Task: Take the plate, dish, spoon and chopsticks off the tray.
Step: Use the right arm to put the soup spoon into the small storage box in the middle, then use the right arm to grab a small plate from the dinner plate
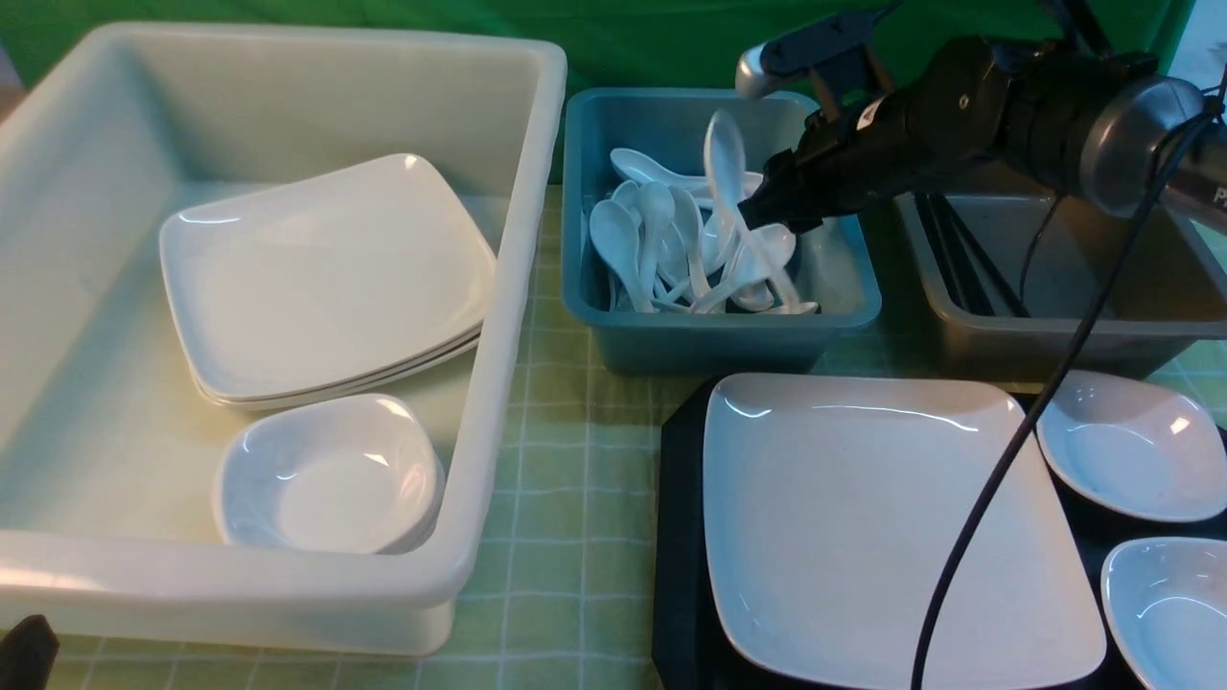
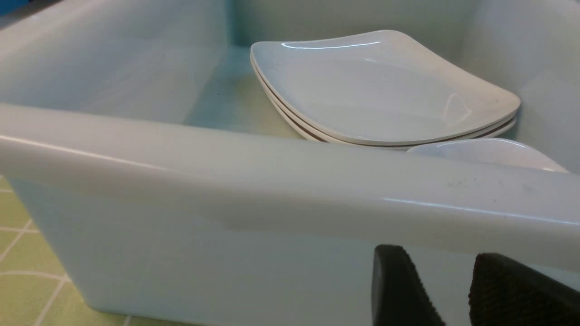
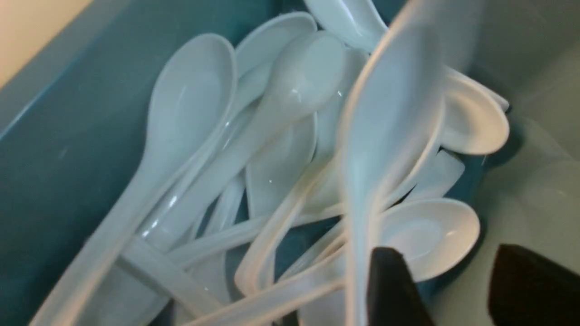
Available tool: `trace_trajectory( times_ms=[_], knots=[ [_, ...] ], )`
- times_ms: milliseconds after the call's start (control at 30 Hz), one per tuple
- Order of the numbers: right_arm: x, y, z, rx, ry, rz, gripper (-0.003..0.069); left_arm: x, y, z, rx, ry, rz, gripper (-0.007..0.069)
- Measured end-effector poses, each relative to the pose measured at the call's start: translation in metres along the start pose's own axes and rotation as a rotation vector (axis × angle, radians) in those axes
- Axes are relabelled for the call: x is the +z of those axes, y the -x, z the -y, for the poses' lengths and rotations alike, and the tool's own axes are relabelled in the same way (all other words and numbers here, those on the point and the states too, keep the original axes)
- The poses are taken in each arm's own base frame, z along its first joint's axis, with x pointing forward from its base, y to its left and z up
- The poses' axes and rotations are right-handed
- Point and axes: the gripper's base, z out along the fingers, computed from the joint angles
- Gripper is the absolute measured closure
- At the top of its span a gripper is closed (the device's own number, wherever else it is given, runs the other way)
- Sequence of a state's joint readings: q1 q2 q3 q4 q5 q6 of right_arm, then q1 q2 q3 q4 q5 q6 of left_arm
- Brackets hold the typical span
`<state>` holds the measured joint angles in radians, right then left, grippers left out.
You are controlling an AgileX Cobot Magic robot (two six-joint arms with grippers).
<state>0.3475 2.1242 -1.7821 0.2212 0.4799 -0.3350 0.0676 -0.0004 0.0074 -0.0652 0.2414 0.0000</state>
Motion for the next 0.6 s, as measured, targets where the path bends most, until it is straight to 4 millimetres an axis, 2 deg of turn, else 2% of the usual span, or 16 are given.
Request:
trace_trajectory(
  times_ms=[100,133,200,267,300,367,400,500,533,600],
  knots=[
    [-0.006,0.003,-0.001,-0.002,0.011,-0.018,0.0302,0.0,0.0,0.0,0.0,0.0,0.0,0.04],
    [-0.013,0.006,-0.002,-0.005,0.026,-0.045,0.0306,0.0,0.0,0.0,0.0,0.0,0.0,0.04],
    [-0.033,0.014,-0.005,-0.013,0.053,-0.089,0.0357,0.0,0.0,0.0,0.0,0.0,0.0,0.04],
    [-0.056,0.024,-0.008,-0.024,0.08,-0.13,0.0438,0.0,0.0,0.0,0.0,0.0,0.0,0.04],
    [-0.069,0.029,-0.009,-0.029,0.088,-0.135,0.0479,0.0,0.0,0.0,0.0,0.0,0.0,0.04],
    [-0.107,0.038,-0.014,-0.049,0.126,-0.202,0.0589,0.0,0.0,0.0,0.0,0.0,0.0,0.04],
    [-0.114,0.039,-0.015,-0.052,0.131,-0.211,0.0603,0.0,0.0,0.0,0.0,0.0,0.0,0.04],
    [-0.174,0.05,-0.02,-0.061,0.139,-0.199,0.0645,0.0,0.0,0.0,0.0,0.0,0.0,0.04],
    [-0.177,0.05,-0.02,-0.059,0.138,-0.199,0.0646,0.0,0.0,0.0,0.0,0.0,0.0,0.04],
    [-0.219,0.054,-0.024,-0.049,0.127,-0.141,0.065,0.0,0.0,0.0,0.0,0.0,0.0,0.04]
  ],
)
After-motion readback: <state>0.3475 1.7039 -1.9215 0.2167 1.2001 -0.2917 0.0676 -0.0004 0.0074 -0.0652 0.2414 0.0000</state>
